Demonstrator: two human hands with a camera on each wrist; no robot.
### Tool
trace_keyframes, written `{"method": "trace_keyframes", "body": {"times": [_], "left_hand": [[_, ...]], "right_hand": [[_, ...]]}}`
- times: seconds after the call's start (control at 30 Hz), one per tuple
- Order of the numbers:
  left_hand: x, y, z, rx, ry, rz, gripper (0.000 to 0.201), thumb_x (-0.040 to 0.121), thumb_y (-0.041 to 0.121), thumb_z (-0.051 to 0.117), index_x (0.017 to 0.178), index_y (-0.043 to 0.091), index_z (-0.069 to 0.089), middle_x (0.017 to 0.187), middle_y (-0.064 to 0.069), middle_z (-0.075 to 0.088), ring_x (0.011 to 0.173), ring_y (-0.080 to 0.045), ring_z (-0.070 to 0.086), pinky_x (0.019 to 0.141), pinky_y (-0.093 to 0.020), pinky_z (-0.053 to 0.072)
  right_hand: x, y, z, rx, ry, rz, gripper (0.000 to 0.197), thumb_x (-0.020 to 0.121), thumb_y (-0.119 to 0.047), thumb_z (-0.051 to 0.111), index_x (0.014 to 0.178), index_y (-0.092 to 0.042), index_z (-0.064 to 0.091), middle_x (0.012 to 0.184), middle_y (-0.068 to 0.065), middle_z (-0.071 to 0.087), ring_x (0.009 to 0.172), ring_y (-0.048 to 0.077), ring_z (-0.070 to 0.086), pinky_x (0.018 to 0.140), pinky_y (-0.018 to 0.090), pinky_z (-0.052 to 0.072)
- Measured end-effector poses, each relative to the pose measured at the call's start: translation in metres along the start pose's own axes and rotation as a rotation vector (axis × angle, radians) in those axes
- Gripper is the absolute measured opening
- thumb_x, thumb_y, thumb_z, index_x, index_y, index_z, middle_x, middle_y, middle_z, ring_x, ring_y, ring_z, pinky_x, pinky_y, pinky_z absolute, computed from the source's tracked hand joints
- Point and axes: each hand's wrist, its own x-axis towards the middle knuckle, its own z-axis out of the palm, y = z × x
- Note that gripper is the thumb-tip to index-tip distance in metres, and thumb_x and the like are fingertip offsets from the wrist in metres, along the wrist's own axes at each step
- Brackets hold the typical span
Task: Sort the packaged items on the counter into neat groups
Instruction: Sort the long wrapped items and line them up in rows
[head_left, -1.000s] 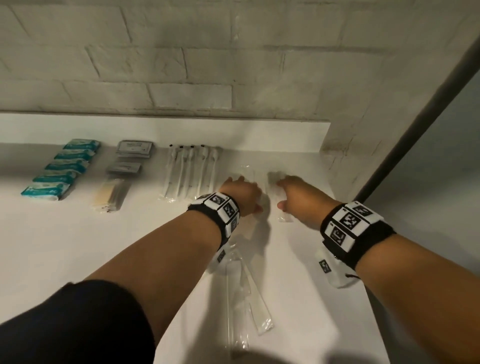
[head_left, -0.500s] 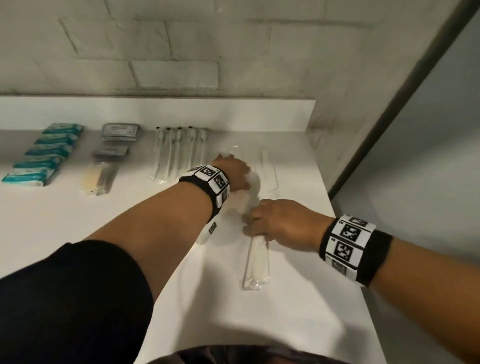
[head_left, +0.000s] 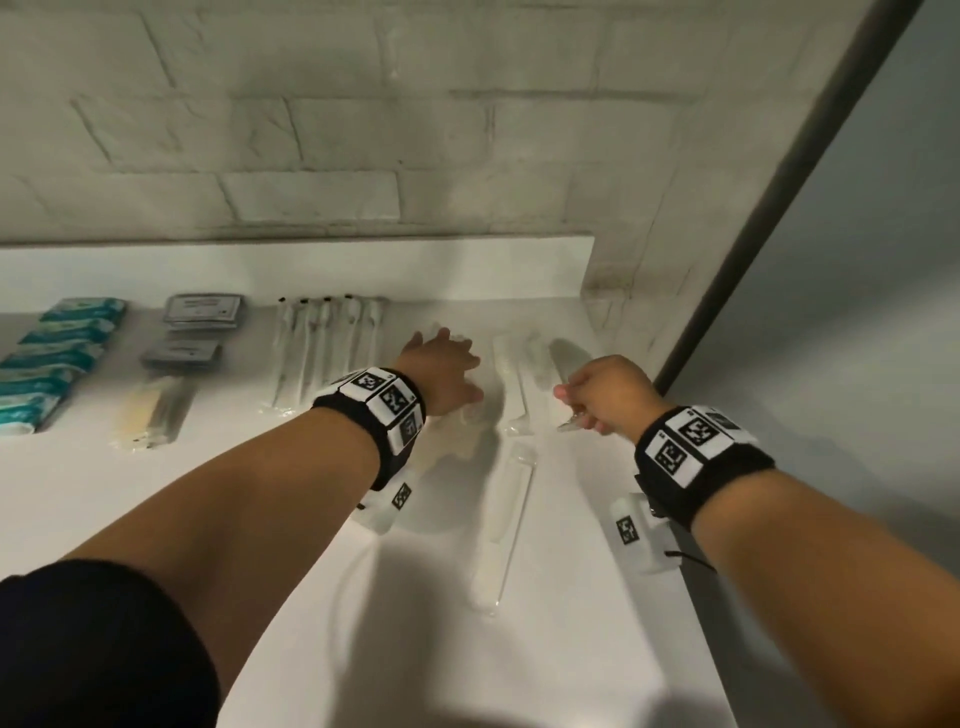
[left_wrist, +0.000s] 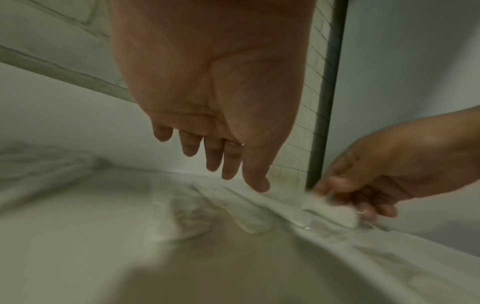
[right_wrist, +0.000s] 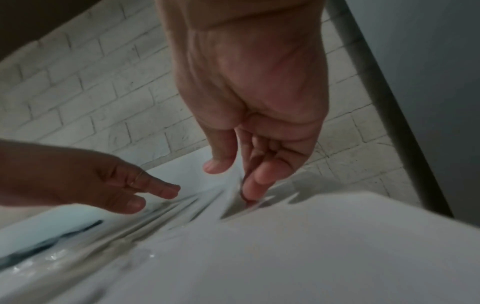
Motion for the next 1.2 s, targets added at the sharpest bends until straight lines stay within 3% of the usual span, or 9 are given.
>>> {"method": "trace_keyframes", "body": {"times": [0.1,0.2,0.43,0.57,0.77,0.87,0.93,1.1,1.2], "left_hand": [[0.006,0.020,0.000,0.069,0.024,0.073,0.060,0.091,0.054,0.044,0.144,0.026,0.038,0.157,0.004,0.027,0.146,-0.021,0.014,0.117,-0.045,0.008],[0.012,0.038,0.001,0.098,0.022,0.076,0.065,0.089,0.057,0.046,0.144,0.023,0.038,0.154,0.002,0.032,0.145,-0.024,0.017,0.117,-0.049,0.011],[0.019,0.041,0.002,0.091,-0.045,0.016,0.064,0.085,0.061,0.051,0.139,0.027,0.045,0.146,0.004,0.044,0.145,-0.024,0.019,0.117,-0.051,0.010],[0.019,0.044,-0.001,0.103,-0.058,0.012,0.062,0.085,0.059,0.052,0.138,0.028,0.047,0.145,0.004,0.046,0.145,-0.024,0.018,0.116,-0.051,0.009],[0.017,0.042,0.002,0.062,-0.060,-0.016,0.066,0.084,0.061,0.052,0.142,0.030,0.042,0.149,0.004,0.041,0.146,-0.023,0.018,0.117,-0.049,0.006],[0.016,0.042,0.000,0.052,-0.073,-0.012,0.066,0.085,0.060,0.051,0.142,0.029,0.040,0.149,0.001,0.042,0.146,-0.024,0.017,0.117,-0.052,0.005],[0.016,0.040,-0.002,0.052,-0.091,0.002,0.062,0.088,0.055,0.047,0.143,0.029,0.039,0.149,0.001,0.042,0.147,-0.027,0.017,0.116,-0.054,0.004],[0.020,0.038,-0.003,0.096,-0.140,0.003,0.055,0.096,0.047,0.038,0.148,0.032,0.031,0.157,0.007,0.026,0.148,-0.024,0.013,0.117,-0.054,-0.001],[0.023,0.038,-0.003,0.117,-0.130,0.021,0.049,0.097,0.042,0.034,0.145,0.032,0.037,0.155,0.005,0.033,0.145,-0.024,0.021,0.117,-0.055,0.004]], "right_hand": [[0.013,-0.003,-0.001,-0.446,0.101,-0.170,0.035,0.089,-0.026,0.062,0.120,-0.011,0.063,0.120,0.011,0.064,0.107,0.028,0.060,0.089,0.033,0.050],[0.017,-0.009,0.000,-0.736,0.021,-0.329,0.048,0.087,-0.023,0.066,0.133,-0.022,0.055,0.135,0.004,0.056,0.123,0.025,0.051,0.099,0.031,0.041],[0.023,-0.015,-0.001,-0.761,-0.019,-0.368,0.039,0.084,-0.044,0.065,0.112,-0.018,0.068,0.110,0.003,0.067,0.103,0.024,0.062,0.077,0.027,0.043],[0.029,-0.015,0.004,-0.794,-0.011,-0.364,0.057,0.085,-0.042,0.066,0.137,-0.025,0.051,0.134,0.003,0.057,0.123,0.025,0.052,0.096,0.030,0.042],[0.022,-0.015,0.003,-0.760,-0.032,-0.333,0.059,0.083,-0.042,0.068,0.137,-0.025,0.050,0.134,0.003,0.057,0.122,0.025,0.053,0.097,0.032,0.043],[-0.003,-0.017,0.003,-0.616,-0.037,-0.471,0.030,0.079,-0.029,0.073,0.109,-0.028,0.068,0.109,-0.003,0.068,0.099,0.018,0.066,0.074,0.024,0.049],[-0.028,-0.020,0.008,-0.592,-0.206,-0.585,0.018,0.080,-0.020,0.071,0.094,-0.029,0.072,0.096,-0.010,0.068,0.084,0.010,0.067,0.067,0.021,0.051],[-0.059,-0.017,0.033,-0.938,-0.350,-0.951,0.035,0.087,-0.021,0.059,0.120,-0.029,0.062,0.114,-0.002,0.057,0.108,0.018,0.049,0.086,0.032,0.042],[-0.056,-0.020,0.033,-1.067,-0.330,-0.911,0.023,0.081,-0.026,0.066,0.103,-0.025,0.062,0.112,0.001,0.052,0.113,0.020,0.042,0.089,0.034,0.034]]}}
